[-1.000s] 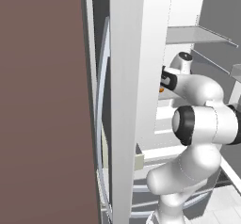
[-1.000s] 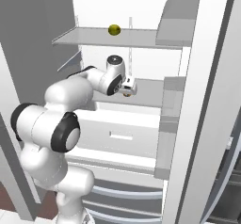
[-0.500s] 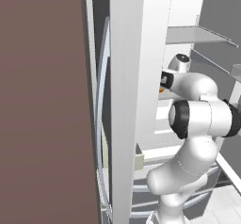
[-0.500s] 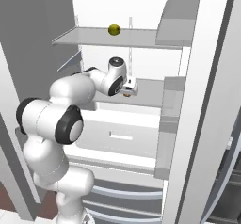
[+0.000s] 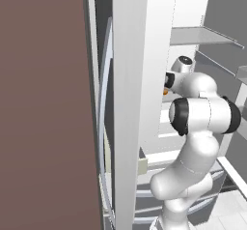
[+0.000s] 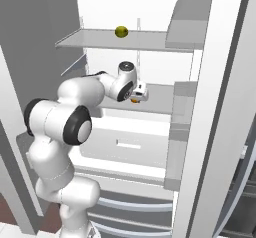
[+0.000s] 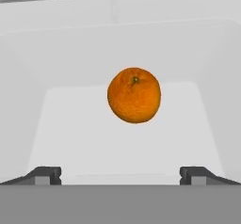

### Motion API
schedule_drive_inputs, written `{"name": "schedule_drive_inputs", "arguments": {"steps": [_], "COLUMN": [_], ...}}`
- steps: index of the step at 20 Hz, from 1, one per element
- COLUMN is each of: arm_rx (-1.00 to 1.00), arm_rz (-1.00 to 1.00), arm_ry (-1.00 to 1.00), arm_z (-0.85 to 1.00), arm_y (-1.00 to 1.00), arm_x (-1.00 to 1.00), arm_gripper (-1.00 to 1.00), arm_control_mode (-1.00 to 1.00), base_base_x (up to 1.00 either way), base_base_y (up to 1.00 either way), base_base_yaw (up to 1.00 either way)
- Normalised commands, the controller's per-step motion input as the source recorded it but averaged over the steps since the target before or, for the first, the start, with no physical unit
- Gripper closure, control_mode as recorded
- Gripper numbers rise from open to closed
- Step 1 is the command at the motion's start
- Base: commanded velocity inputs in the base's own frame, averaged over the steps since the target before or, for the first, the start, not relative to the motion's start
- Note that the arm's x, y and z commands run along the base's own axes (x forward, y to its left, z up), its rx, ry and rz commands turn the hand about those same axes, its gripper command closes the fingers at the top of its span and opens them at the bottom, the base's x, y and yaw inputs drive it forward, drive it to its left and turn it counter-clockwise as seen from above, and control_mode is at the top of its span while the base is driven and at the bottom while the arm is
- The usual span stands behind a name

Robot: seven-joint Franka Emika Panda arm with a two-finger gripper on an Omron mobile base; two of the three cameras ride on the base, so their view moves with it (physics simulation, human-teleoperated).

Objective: Pick the pear and tangerine from the fridge and place them inside the tupperware on the counter.

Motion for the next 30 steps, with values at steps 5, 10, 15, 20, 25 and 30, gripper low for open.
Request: {"name": "schedule_drive_inputs", "arguments": {"steps": [5,10,15,20,25,30], "arm_rx": [0.00,0.00,0.00,0.00,0.00,0.00], "arm_rz": [0.00,0.00,0.00,0.00,0.00,0.00], "arm_ry": [0.00,0.00,0.00,0.00,0.03,0.05], "arm_z": [-0.08,-0.07,-0.08,-0.13,-0.12,-0.08], "arm_y": [-0.05,-0.04,-0.05,-0.05,0.00,0.00], "arm_x": [0.21,0.16,0.14,0.08,0.12,0.20], "arm_gripper": [-1.00,-1.00,-1.00,-1.00,-1.00,-1.00], "arm_control_mode": [-1.00,-1.00,-1.00,-1.00,-1.00,-1.00], "base_base_x": [0.00,0.00,0.00,0.00,0.00,0.00], "base_base_y": [0.00,0.00,0.00,0.00,0.00,0.00], "base_base_yaw": [0.00,0.00,0.00,0.00,0.00,0.00]}}
